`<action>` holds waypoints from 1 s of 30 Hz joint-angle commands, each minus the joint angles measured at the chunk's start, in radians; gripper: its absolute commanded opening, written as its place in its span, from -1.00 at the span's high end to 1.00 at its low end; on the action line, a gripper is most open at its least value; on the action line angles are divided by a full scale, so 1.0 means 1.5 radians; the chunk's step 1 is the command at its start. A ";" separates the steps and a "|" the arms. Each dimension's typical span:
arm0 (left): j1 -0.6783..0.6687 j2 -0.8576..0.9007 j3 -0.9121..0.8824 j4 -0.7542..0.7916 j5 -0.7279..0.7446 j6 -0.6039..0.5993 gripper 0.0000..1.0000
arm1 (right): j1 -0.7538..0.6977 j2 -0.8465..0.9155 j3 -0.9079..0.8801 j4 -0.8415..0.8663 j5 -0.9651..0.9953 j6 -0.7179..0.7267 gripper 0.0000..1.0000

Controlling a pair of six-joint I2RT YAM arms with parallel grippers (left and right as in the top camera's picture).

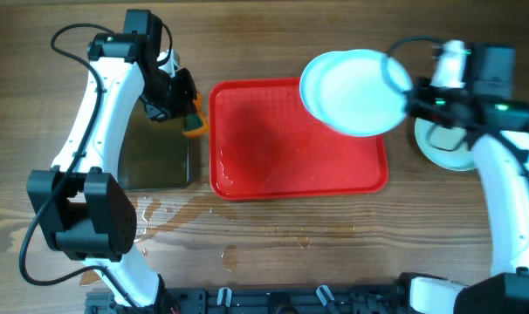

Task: Clean dirty plates on tray and stack at the side
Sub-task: 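Place the plate onto the first plate at the right side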

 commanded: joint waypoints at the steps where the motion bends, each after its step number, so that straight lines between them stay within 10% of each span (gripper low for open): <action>1: 0.001 -0.009 0.010 -0.001 -0.004 0.013 0.92 | -0.116 -0.012 -0.001 -0.003 -0.021 0.009 0.91; 21: 0.001 -0.009 0.010 0.000 -0.004 0.013 0.92 | -0.306 0.179 -0.005 -0.030 0.256 0.184 0.91; 25: 0.001 -0.009 0.010 0.000 -0.004 0.013 0.92 | -0.306 0.181 -0.005 -0.018 0.202 0.176 -0.21; 30: 0.001 -0.009 0.010 0.001 -0.004 0.013 0.92 | -0.302 0.172 0.025 -0.034 0.007 0.101 -0.37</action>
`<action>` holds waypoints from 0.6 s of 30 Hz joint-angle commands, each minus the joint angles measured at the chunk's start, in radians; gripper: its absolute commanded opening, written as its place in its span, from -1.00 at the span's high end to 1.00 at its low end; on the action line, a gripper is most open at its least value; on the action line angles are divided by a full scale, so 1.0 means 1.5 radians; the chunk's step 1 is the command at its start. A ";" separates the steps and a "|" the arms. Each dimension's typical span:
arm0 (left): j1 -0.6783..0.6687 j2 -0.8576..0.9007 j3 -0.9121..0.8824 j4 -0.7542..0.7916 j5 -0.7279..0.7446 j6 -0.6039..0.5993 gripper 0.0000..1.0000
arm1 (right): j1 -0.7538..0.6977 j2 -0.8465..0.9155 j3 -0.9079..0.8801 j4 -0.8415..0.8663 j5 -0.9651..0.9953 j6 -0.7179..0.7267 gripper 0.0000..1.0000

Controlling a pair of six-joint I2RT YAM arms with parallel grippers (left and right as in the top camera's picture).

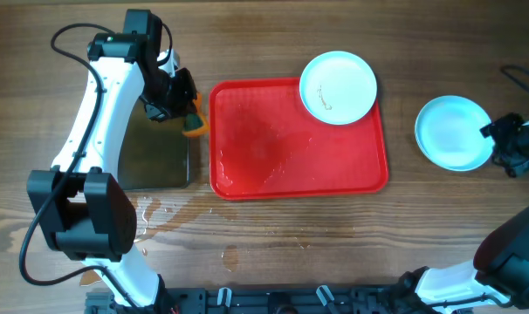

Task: Clean dirty plates on tray and stack at the side
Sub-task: 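Place the plate onto the first plate at the right side, then drag the last plate to the tray center with the right gripper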

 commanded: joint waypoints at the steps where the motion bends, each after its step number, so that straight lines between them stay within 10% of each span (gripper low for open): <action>1: 0.001 -0.009 0.010 0.001 -0.004 0.013 0.92 | 0.021 -0.017 0.040 -0.006 -0.198 -0.066 -0.34; 18: 0.001 -0.009 0.010 0.006 -0.004 0.013 0.92 | 0.474 0.157 0.044 0.124 0.046 0.097 -0.25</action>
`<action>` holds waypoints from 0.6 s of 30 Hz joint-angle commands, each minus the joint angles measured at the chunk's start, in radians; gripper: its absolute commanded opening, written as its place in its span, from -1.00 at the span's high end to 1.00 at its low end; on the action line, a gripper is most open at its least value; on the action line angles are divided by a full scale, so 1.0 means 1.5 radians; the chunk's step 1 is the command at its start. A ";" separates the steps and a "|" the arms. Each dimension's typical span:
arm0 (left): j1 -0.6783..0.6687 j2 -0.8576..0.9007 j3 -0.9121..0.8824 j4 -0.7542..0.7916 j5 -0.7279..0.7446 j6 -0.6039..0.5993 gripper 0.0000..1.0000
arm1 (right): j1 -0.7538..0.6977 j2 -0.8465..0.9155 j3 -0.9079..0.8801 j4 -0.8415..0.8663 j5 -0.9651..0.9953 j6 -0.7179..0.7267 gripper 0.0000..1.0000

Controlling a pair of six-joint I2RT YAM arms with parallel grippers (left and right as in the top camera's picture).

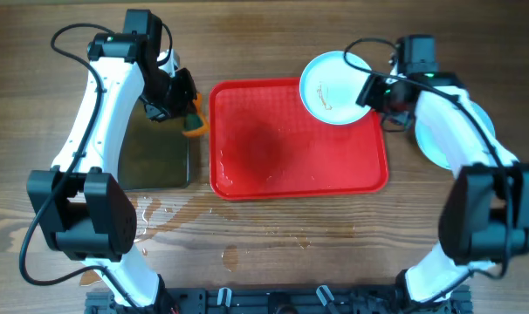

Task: Clean dirty plates on tray and stack at the side
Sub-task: 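Drag the last plate to the tray center with the right gripper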

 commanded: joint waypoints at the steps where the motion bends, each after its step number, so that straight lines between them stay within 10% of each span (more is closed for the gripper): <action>1: 0.001 -0.009 0.010 0.004 -0.004 0.013 0.92 | 0.028 0.072 0.011 0.003 0.070 0.057 -0.25; 3: 0.001 -0.009 0.010 0.004 -0.004 0.013 0.92 | 0.033 0.096 0.011 -0.002 0.059 0.057 -0.11; 6: 0.001 -0.009 0.010 0.006 -0.004 0.013 0.92 | 0.038 0.103 0.009 -0.017 0.059 0.048 0.85; 18: 0.001 -0.009 0.010 0.006 -0.004 0.013 0.92 | 0.118 0.101 0.009 -0.243 -0.028 -0.044 0.80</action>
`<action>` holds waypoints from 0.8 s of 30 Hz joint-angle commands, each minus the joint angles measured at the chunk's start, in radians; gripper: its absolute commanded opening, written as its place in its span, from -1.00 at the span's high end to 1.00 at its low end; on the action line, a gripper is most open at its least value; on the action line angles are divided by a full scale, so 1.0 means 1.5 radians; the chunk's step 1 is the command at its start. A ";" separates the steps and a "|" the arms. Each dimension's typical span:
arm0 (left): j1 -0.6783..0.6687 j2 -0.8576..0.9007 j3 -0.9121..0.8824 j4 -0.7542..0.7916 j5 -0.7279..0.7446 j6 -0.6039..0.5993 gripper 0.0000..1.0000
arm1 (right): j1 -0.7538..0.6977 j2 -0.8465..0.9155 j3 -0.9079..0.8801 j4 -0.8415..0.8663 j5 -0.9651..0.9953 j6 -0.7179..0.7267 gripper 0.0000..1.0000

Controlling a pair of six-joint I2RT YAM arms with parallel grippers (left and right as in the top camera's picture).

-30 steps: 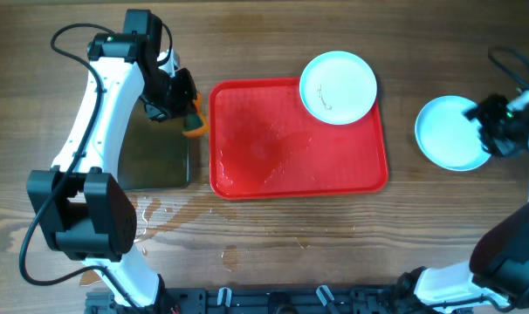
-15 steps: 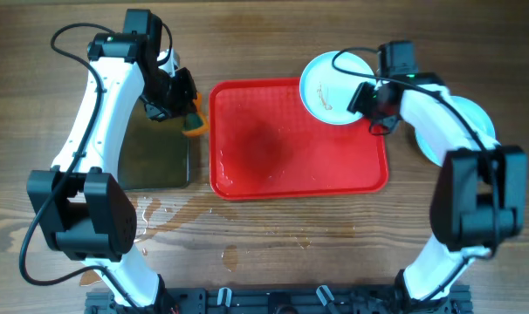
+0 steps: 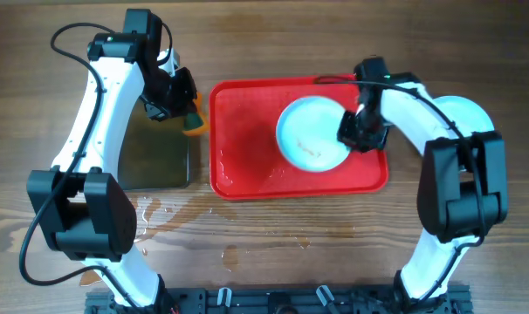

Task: Clean dirty plates on tray and stack at the side
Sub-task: 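Drag the last plate to the tray center with the right gripper, then scrub the last plate with the sponge while the right gripper holds it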

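Observation:
A red tray [image 3: 247, 148] lies at the table's middle. On its right half is a pale plate [image 3: 308, 133] with brown smears. My right gripper [image 3: 353, 131] is at the plate's right rim, shut on it. A clean plate [image 3: 465, 112] lies on the table to the right of the tray, partly hidden by the right arm. My left gripper [image 3: 179, 100] hovers off the tray's far left corner, shut on an orange and green sponge [image 3: 193, 124].
A dark rectangular mat [image 3: 155, 157] lies left of the tray under the left arm. Water puddles [image 3: 164, 214] spread over the wood near the front left. Cables run behind both arms.
The dirty plate has moved from the tray's far right corner to the middle of its right half, with my right gripper still on its right rim. The left arm has not moved.
My right gripper first held a clean plate above the tray's far right corner. Then that plate lay at the right side, the gripper beside it. Then the gripper was at the rim of the dirty plate on the tray; now that plate sits nearer the tray's middle.

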 commanded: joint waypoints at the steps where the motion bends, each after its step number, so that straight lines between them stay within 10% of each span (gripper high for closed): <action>1: 0.001 -0.009 0.010 0.002 -0.004 0.013 0.92 | 0.043 0.006 -0.007 -0.043 -0.010 -0.059 0.58; 5: 0.001 -0.009 0.010 0.003 -0.004 0.013 0.92 | 0.042 0.007 -0.002 0.005 -0.009 -0.163 -0.20; 11: 0.001 -0.009 0.010 0.002 -0.004 0.013 0.92 | 0.039 0.007 -0.002 0.208 0.005 -0.328 -0.47; 18: 0.001 -0.009 0.010 0.002 -0.003 0.013 0.92 | 0.042 0.007 -0.012 0.240 -0.018 -0.356 0.35; 24: -0.021 -0.008 0.009 0.015 -0.003 0.013 0.92 | 0.042 0.007 -0.065 0.206 -0.033 -0.181 0.91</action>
